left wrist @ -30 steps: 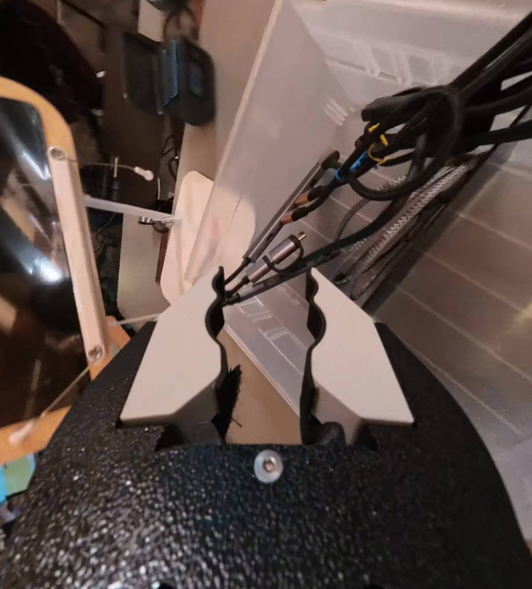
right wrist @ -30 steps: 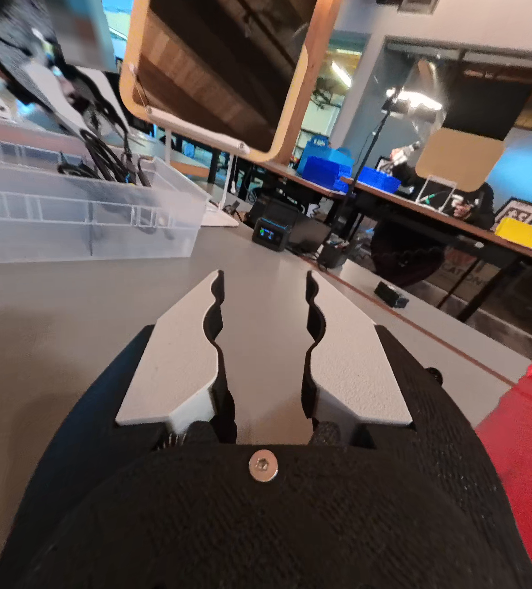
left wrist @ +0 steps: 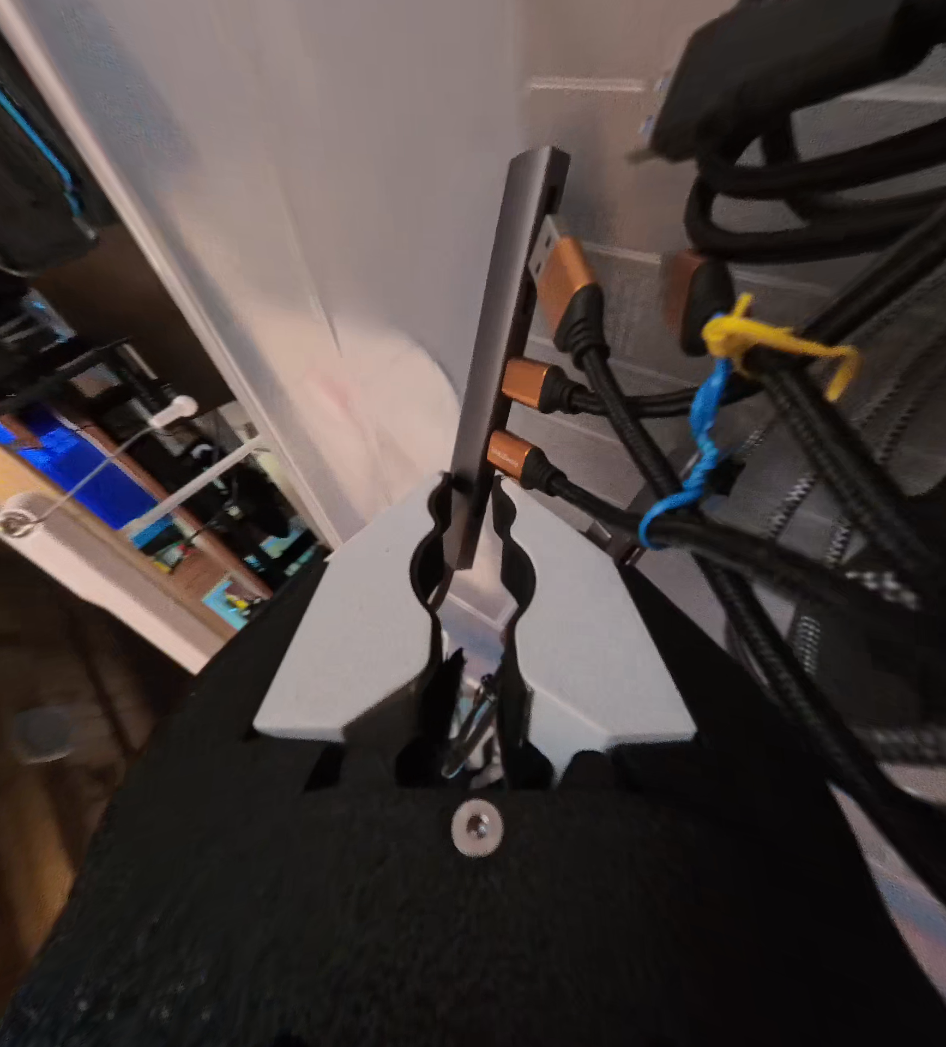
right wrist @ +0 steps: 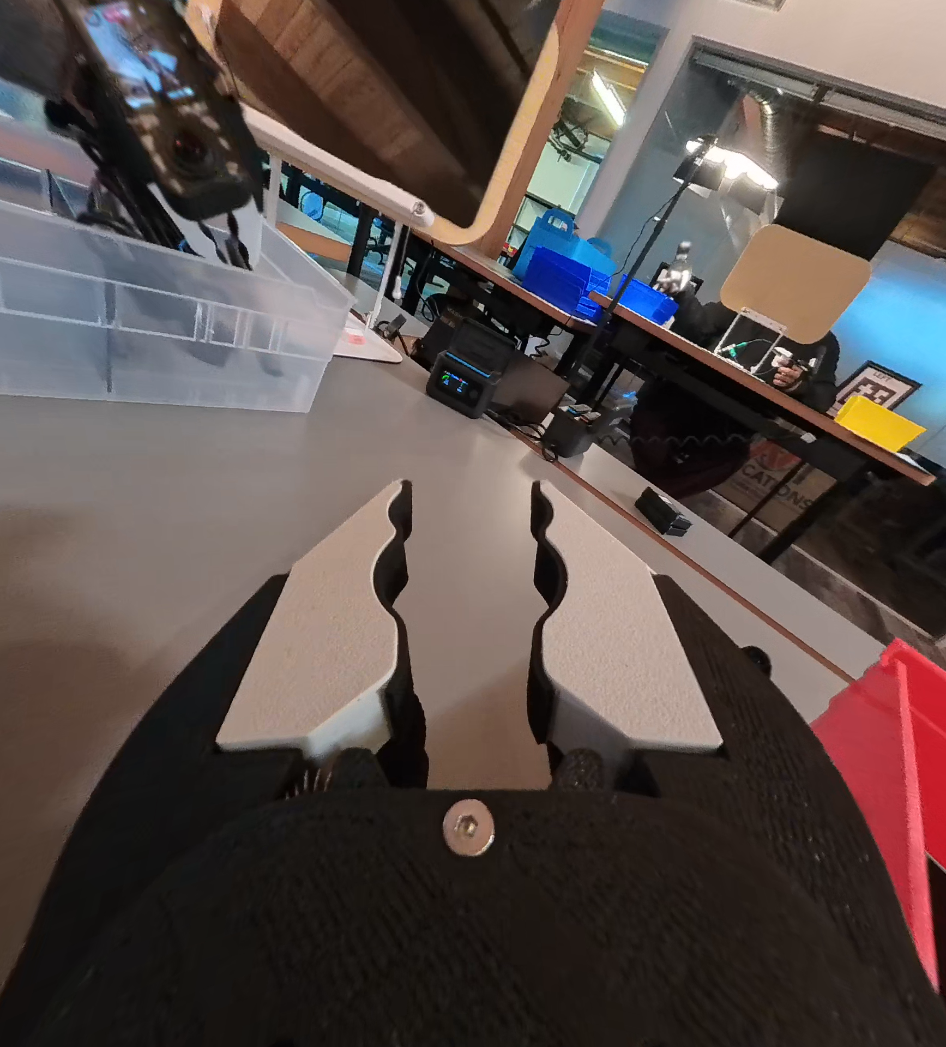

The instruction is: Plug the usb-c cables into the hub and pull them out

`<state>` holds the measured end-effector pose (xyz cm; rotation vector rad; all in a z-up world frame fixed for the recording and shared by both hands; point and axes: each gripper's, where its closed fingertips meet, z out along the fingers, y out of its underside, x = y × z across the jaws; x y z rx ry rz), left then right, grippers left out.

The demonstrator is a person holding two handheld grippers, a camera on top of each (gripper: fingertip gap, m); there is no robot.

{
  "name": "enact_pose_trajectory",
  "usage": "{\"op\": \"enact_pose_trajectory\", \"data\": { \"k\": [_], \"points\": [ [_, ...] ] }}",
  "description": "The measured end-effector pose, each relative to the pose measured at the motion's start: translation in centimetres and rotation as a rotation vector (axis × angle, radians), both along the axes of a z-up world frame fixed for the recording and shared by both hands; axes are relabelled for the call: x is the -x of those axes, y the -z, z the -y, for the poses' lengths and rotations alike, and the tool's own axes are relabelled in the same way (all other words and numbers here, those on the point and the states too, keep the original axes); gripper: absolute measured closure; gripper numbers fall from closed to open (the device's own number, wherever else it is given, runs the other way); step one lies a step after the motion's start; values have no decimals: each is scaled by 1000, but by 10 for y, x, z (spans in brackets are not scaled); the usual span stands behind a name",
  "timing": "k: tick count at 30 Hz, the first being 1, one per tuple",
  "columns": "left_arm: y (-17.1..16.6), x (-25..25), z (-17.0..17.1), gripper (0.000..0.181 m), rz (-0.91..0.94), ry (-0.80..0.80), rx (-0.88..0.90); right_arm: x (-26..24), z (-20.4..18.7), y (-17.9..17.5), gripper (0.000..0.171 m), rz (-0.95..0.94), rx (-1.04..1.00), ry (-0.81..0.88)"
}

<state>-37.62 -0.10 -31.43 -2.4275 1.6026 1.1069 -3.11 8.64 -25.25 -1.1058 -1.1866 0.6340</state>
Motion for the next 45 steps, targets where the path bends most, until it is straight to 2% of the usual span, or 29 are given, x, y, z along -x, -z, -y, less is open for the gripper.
{"op": "enact_pose_trajectory", "data": {
  "k": [3,7,11,14,17,21,24,28,29,31,33,35,38,40,42,43,45],
  "points": [
    [-12,1,-2,172,-58,36,-86,2,-1,2,131,13,-13,10],
    [-55,-3,0,172,-127,68,-282,-1,-3,-1,132,-5,-9,23],
    [-125,-3,13,174,-196,15,-508,-1,-4,-2,133,-18,2,28],
    [-188,-12,18,173,-169,-14,-721,-1,-3,-3,133,-18,-1,31],
    [-239,-34,16,173,-45,-19,-930,-2,-4,-3,134,-18,-13,45],
    [-270,-104,-8,173,360,31,-1113,-3,-7,-2,134,-24,-3,57],
    [-276,-165,-23,174,637,65,-1159,-7,-9,-6,134,-52,15,62],
    [-283,-238,-33,174,785,180,-1385,-11,-10,-9,134,-83,40,63],
    [-279,-252,-39,171,764,234,-1436,-12,-10,-9,134,-91,50,59],
    [-258,-270,-57,173,589,307,-1474,-14,-13,-10,133,-93,52,76],
    [-227,-279,-75,171,404,292,-1407,-20,-24,-13,133,-62,3,178],
    [-202,-292,-87,174,287,323,-1348,-22,-21,-27,131,-104,42,162],
    [-173,-299,-98,171,229,351,-1305,-26,-9,-64,124,-352,380,-62],
    [-160,-296,-102,174,199,356,-1299,-27,-18,-77,121,-462,668,-172],
    [-149,-291,-107,174,157,360,-1279,-23,-26,-78,117,-479,905,-261],
    [-144,-289,-108,170,130,358,-1266,-21,-27,-80,116,-493,989,-313],
    [-138,-291,-109,175,67,389,-1247,-17,-35,-82,118,-516,1095,-356]
  ]
}}
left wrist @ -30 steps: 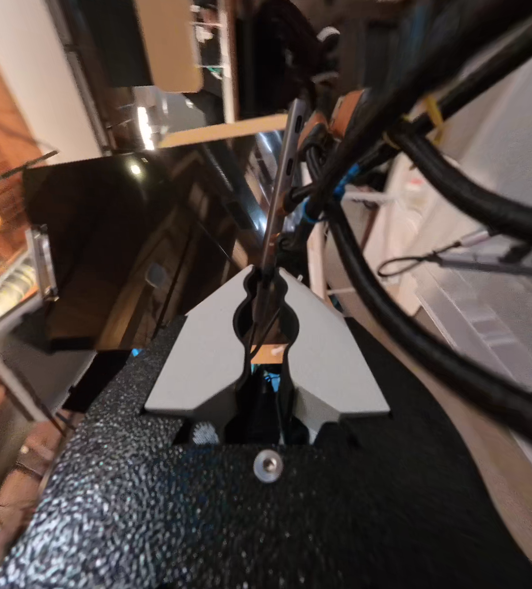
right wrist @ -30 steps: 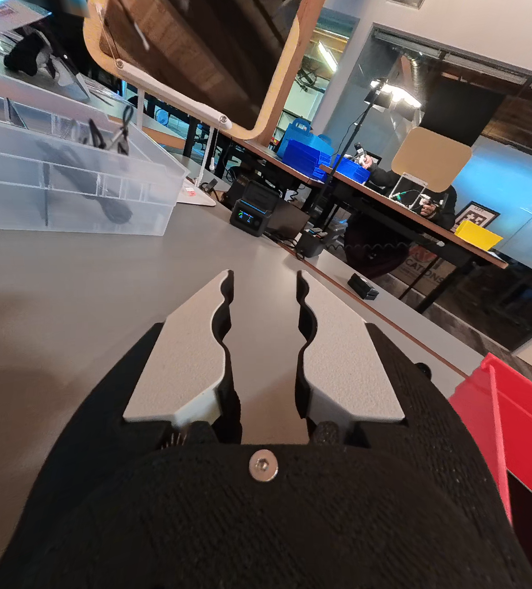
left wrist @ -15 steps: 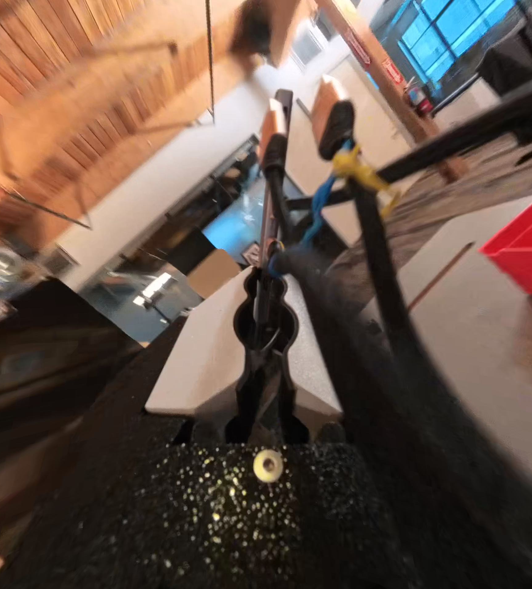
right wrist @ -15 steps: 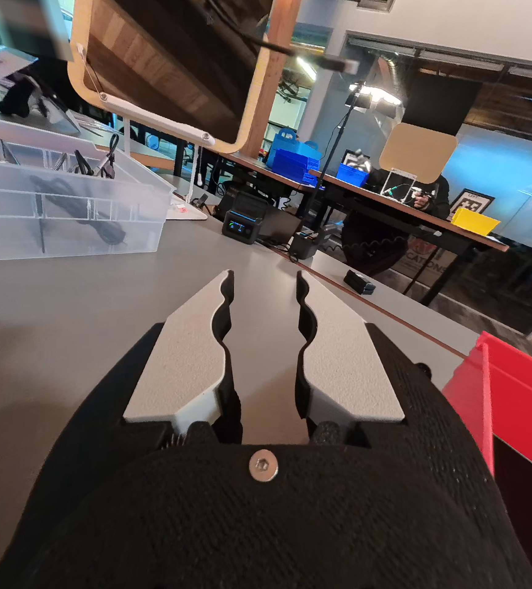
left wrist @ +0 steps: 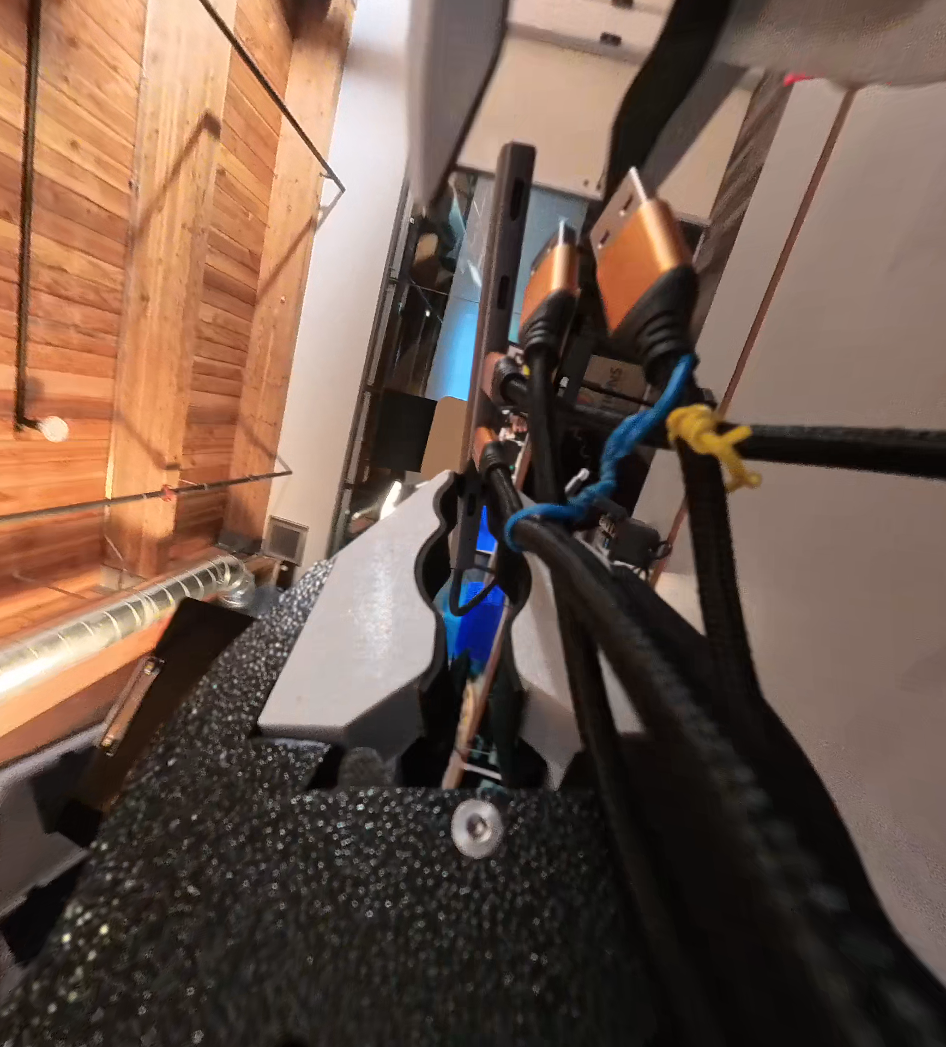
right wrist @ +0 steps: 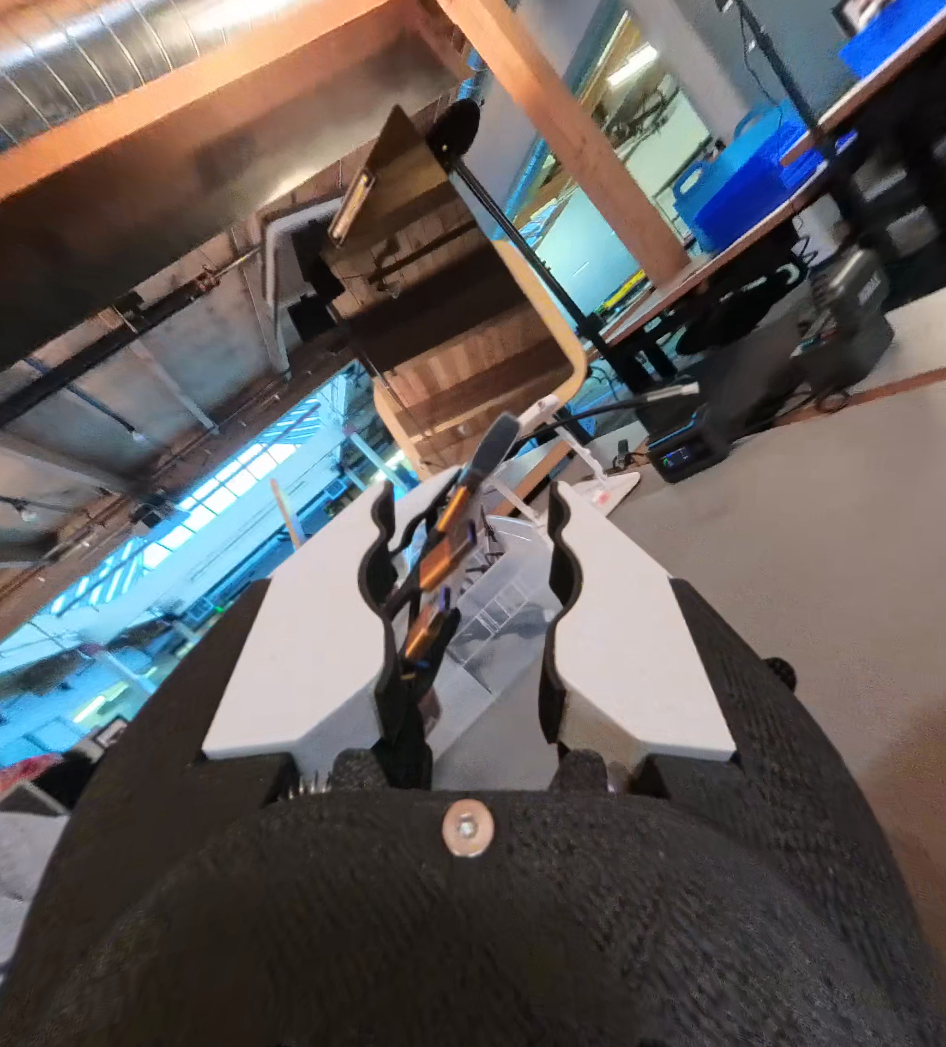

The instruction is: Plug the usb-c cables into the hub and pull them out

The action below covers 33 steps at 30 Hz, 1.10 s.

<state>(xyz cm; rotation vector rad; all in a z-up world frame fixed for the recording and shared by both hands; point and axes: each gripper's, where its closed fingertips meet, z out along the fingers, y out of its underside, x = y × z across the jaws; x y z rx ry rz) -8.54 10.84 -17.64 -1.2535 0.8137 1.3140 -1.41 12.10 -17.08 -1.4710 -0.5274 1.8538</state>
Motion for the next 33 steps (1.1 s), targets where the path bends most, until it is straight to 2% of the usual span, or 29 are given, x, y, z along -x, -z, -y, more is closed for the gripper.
{"op": "enact_pose_trajectory", "data": {
  "k": [2,4,6,8,10,14,16,18,20,22,25,27,30,33],
  "points": [
    [5,-4,0,174,-49,2,-1,6,-8,6,130,28,31,-5],
    [8,-8,1,174,-65,15,-5,12,-7,10,154,31,53,-47],
    [13,-10,-1,174,-66,20,6,13,-7,9,159,13,62,-65],
    [24,-13,-4,172,-4,77,75,11,-11,9,161,56,-15,-16],
    [33,-11,-4,165,100,96,134,5,-14,4,164,92,-134,47],
    [41,12,2,137,290,18,166,-3,-9,-15,163,167,-459,187],
    [44,9,8,122,402,62,177,1,3,-20,163,204,-659,220],
    [49,-6,14,112,511,170,221,10,18,-14,163,283,-922,247],
    [52,-24,22,112,561,294,257,20,35,2,163,378,-1220,257],
    [53,-29,32,112,556,338,270,28,56,25,163,456,-1525,224],
    [61,-36,44,128,501,383,300,37,86,59,163,508,-1845,169],
    [77,-42,48,137,468,388,356,40,98,77,163,515,-1944,141],
    [101,-44,50,160,374,343,408,43,106,97,163,519,-1987,122],
    [117,-47,48,160,370,332,424,44,105,112,163,548,-1971,96]
  ]
}}
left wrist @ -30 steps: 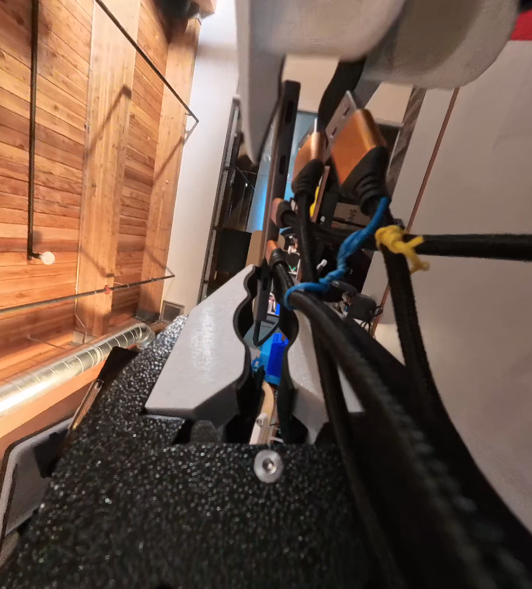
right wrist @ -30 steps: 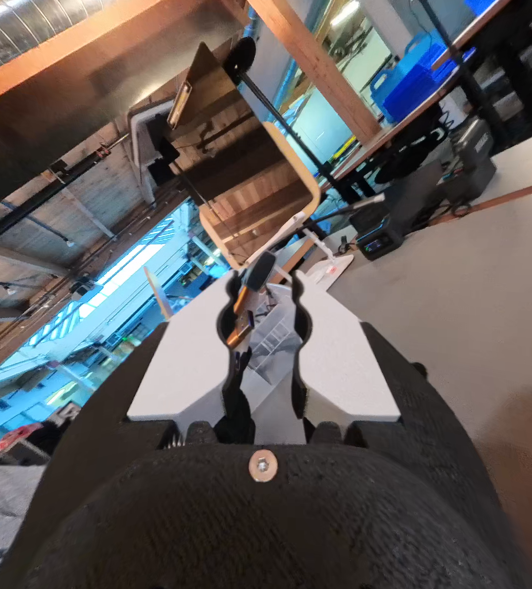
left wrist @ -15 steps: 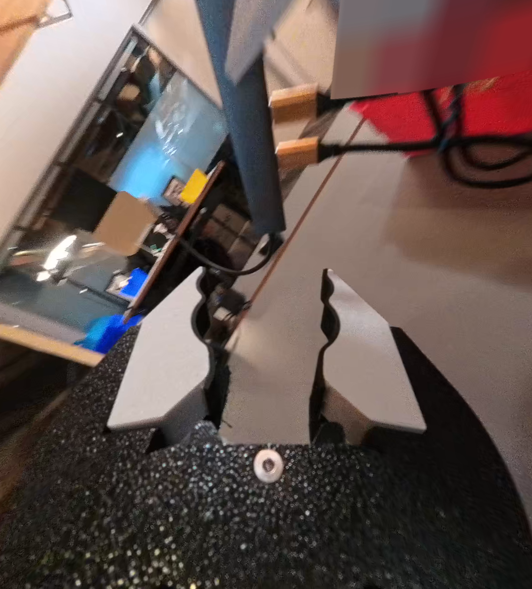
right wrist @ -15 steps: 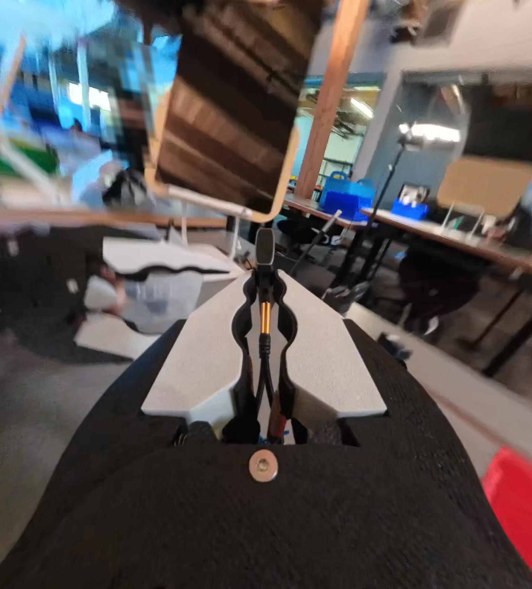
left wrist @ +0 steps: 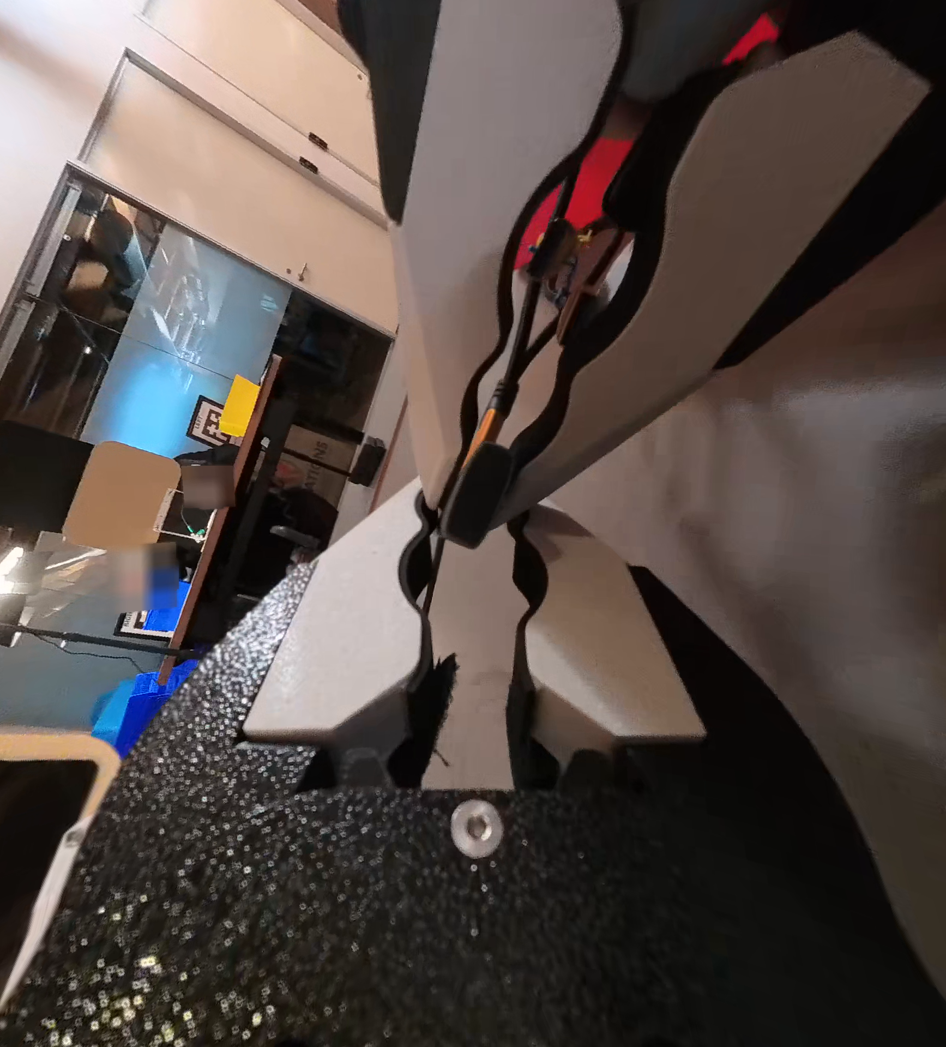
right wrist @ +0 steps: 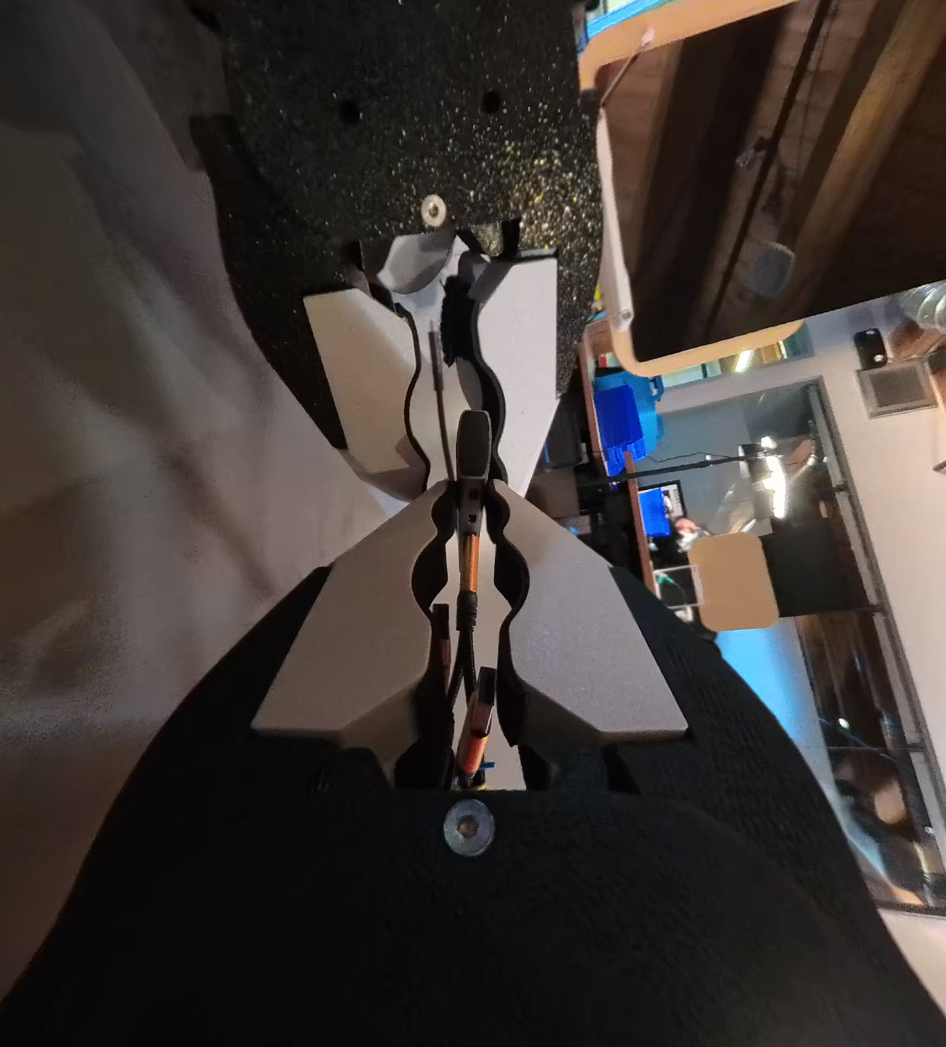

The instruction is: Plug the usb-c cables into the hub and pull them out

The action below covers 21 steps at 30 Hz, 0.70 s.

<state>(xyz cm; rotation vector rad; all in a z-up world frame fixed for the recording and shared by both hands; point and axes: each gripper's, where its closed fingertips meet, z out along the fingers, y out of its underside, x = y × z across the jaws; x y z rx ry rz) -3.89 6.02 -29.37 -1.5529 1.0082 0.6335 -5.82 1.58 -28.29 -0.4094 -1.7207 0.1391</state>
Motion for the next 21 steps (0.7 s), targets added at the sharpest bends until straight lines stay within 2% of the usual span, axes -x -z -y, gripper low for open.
{"op": "enact_pose_trajectory", "data": {
  "k": [7,9,13,17,19,21],
  "points": [
    [22,9,-1,170,-145,-49,13,6,-3,22,163,-4,69,57],
    [27,13,-2,172,-156,-69,20,8,-8,15,133,-66,47,107],
    [30,35,-5,172,-142,-141,30,3,-26,25,123,-30,104,167],
    [32,39,-5,172,-131,-131,43,4,-47,44,127,50,73,274],
    [37,37,-6,173,-163,-121,53,7,-52,49,133,72,29,308],
    [42,32,-6,173,-191,-102,64,11,-49,49,146,60,-4,290]
  ]
}}
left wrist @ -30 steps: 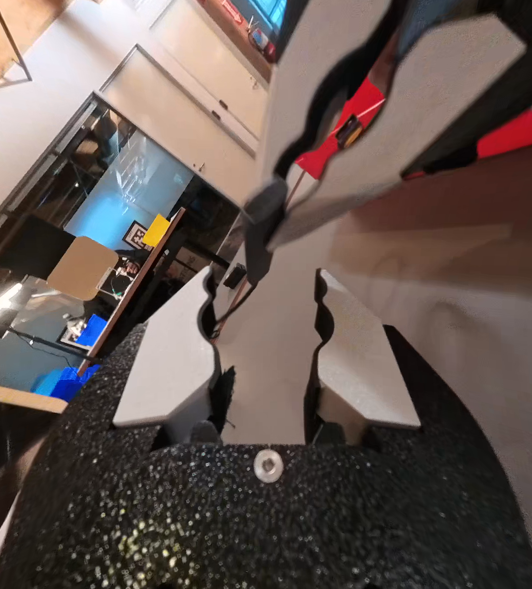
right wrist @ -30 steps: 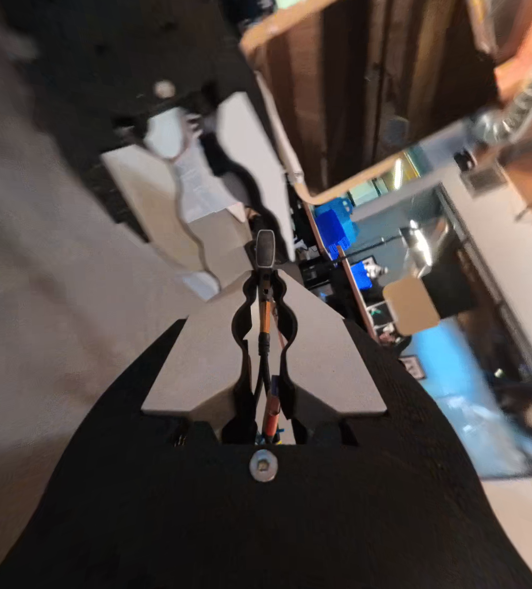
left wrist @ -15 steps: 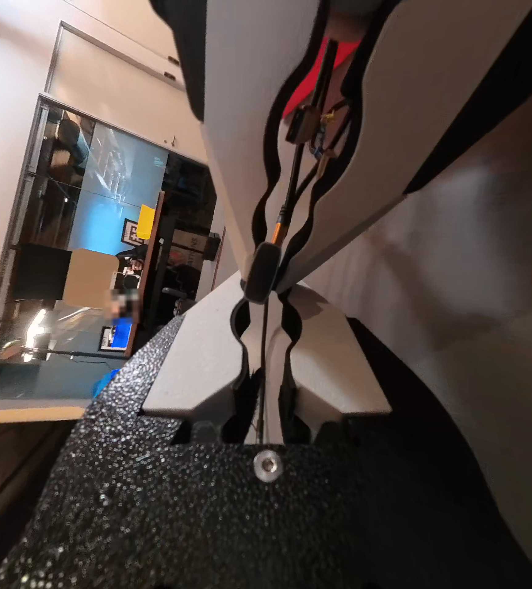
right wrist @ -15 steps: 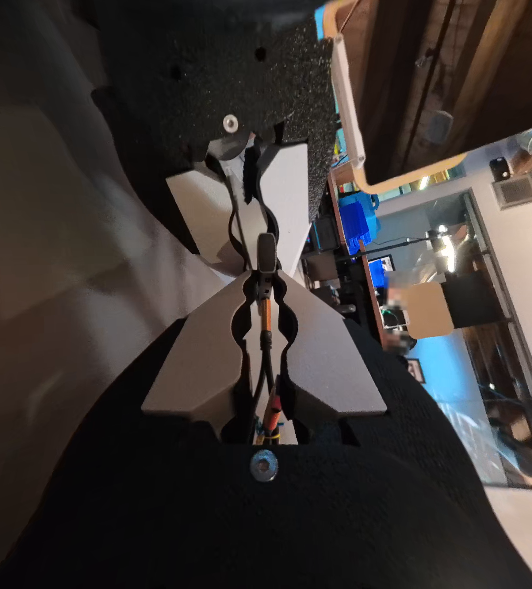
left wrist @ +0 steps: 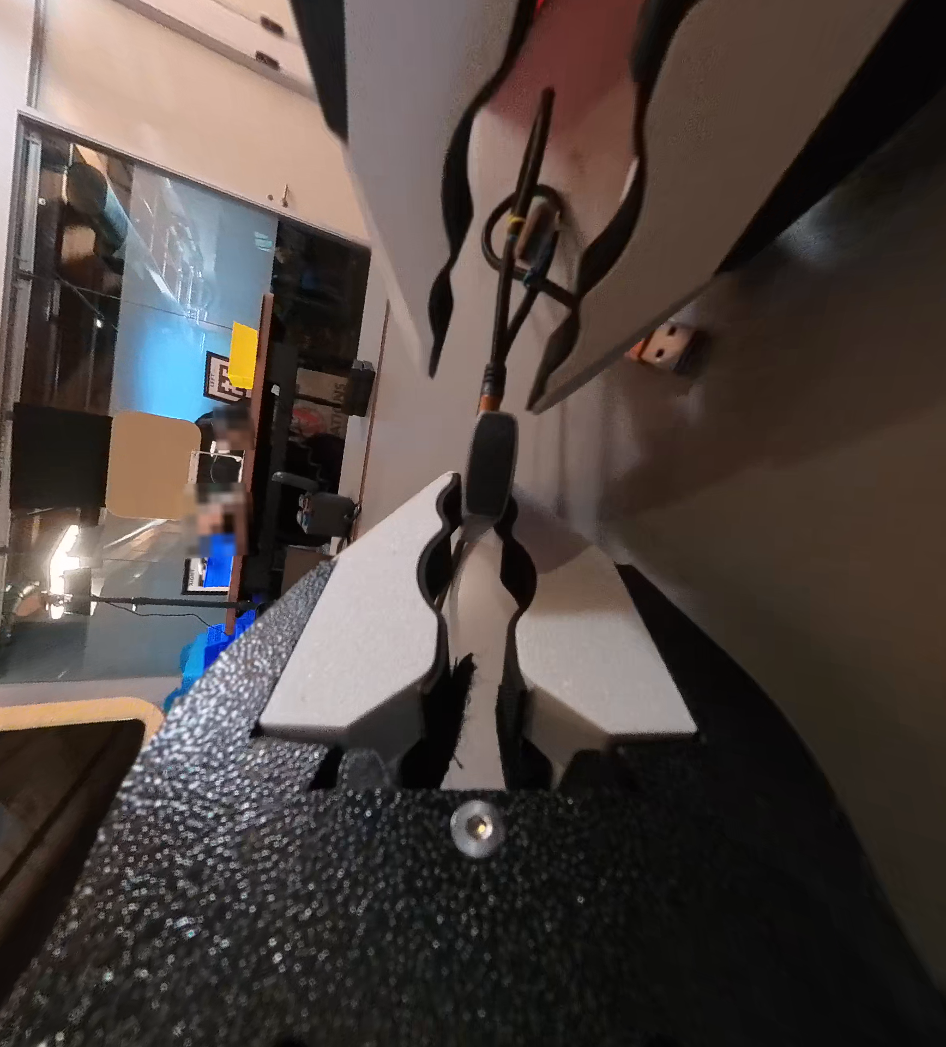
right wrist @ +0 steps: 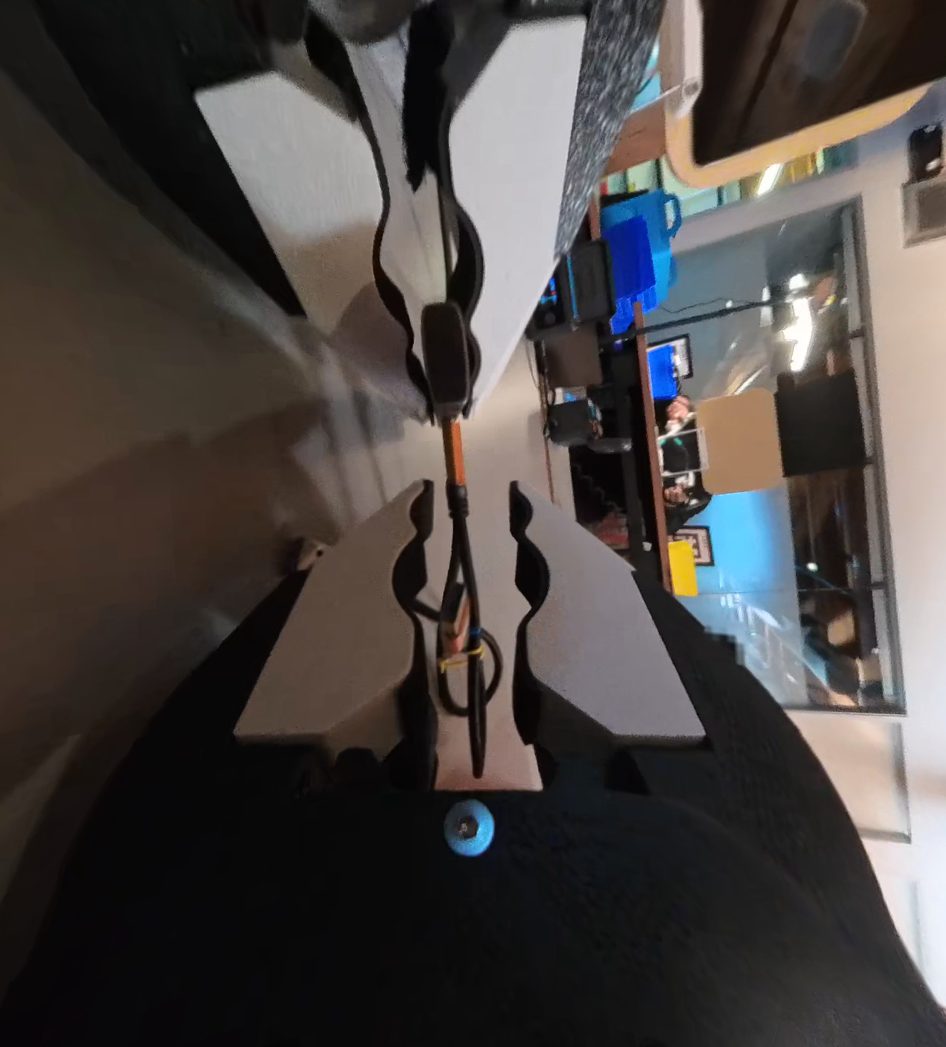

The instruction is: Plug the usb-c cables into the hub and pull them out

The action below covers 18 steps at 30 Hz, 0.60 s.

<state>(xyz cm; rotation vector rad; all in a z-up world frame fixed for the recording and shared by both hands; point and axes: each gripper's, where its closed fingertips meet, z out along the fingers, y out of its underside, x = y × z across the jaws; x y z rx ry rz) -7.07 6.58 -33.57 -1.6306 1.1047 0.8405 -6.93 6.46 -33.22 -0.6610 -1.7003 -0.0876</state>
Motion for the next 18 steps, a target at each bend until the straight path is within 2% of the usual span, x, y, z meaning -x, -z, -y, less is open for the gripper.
{"op": "enact_pose_trajectory", "data": {
  "k": [3,8,11,15,18],
  "points": [
    [0,-2,1,173,-1,10,-2,2,4,-2,152,-17,-2,-28],
    [4,-4,3,173,-29,31,6,4,8,10,149,38,3,-67],
    [2,-8,6,173,-15,63,5,6,8,10,167,26,-8,-77],
    [6,-11,8,172,-20,84,15,3,9,13,167,38,-17,-76],
    [8,-13,9,172,-88,66,5,-1,8,15,167,34,-19,-83]
  ]
}}
